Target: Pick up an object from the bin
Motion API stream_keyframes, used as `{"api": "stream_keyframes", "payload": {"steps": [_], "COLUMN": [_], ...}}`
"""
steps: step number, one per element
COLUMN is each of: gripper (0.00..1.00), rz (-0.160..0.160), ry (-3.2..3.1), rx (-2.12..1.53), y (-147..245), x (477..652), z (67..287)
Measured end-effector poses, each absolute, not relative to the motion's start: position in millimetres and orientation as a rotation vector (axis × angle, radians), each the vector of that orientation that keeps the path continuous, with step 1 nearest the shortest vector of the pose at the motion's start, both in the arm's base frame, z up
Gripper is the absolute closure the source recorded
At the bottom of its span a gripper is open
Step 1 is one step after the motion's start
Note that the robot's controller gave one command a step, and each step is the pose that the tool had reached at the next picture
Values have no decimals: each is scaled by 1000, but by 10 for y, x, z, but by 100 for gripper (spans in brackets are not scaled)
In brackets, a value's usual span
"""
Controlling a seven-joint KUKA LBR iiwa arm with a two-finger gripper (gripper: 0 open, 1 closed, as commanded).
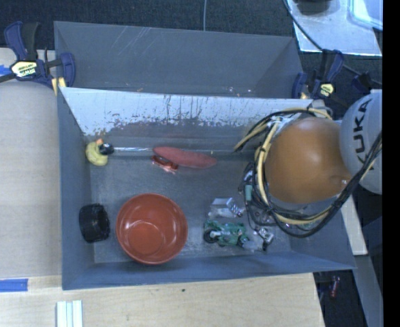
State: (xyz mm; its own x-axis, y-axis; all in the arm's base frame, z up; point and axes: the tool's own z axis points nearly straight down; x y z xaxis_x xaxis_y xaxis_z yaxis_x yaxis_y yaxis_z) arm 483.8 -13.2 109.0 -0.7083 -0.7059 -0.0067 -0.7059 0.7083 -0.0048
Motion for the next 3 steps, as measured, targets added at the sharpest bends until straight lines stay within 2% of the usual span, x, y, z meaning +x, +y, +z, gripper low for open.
{"api": "stream_keyframes", "payload": {"steps": [1,2,3], "gripper": [0,100,100], "rz": [-5,-23,-23], "ry": [2799,2369,2370], "rx": [-1398,-2034,-2034], "y": [-93,68,68], "x": [4884,4952,4952], "z": [706,746,747]}}
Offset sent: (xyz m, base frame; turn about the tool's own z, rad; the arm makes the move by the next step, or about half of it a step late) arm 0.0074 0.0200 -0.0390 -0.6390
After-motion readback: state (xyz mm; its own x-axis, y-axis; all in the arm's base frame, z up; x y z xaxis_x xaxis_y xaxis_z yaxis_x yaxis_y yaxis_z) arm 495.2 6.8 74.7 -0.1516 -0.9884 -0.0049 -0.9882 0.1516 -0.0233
